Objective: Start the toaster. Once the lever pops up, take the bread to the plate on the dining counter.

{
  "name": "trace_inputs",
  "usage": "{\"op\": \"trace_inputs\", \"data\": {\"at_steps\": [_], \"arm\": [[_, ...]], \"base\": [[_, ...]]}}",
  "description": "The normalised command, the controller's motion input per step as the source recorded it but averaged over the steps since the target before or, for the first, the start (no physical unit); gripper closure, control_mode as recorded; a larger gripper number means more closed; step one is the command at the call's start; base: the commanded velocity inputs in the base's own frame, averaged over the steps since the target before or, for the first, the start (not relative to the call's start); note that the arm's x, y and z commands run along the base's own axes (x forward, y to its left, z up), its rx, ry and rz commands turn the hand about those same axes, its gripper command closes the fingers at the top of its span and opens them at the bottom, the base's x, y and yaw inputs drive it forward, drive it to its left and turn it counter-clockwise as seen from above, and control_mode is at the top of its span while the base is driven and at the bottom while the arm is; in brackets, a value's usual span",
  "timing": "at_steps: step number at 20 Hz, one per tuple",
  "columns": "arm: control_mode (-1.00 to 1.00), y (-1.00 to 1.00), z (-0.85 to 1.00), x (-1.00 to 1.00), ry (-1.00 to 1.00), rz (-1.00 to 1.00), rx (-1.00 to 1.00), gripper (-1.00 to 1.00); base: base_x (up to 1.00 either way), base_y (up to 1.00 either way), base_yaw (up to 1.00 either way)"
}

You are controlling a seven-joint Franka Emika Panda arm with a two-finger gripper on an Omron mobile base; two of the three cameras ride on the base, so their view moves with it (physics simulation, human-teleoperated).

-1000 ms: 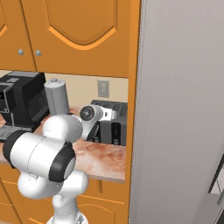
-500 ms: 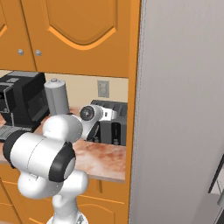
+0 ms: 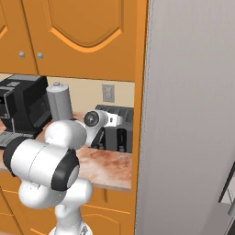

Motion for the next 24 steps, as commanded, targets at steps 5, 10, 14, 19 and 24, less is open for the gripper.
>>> {"op": "trace_inputs", "data": {"at_steps": [5,10,14,19,24], "arm": [[-1.00,0.00,0.00,0.00,0.00,0.00,0.00,-1.00],[-1.00,0.00,0.00,0.00,0.00,0.00,0.00,-1.00],[-1.00,0.00,0.00,0.00,0.00,0.00,0.00,-1.00],[-1.00,0.00,0.00,0.00,0.00,0.00,0.00,-1.00],[-1.00,0.00,0.00,0.00,0.00,0.00,0.00,-1.00]], "base": [[0.00,0.00,0.00],[0.00,0.00,0.00],[0.00,0.00,0.00],[0.00,0.00,0.00],[0.00,0.00,0.00]]}}
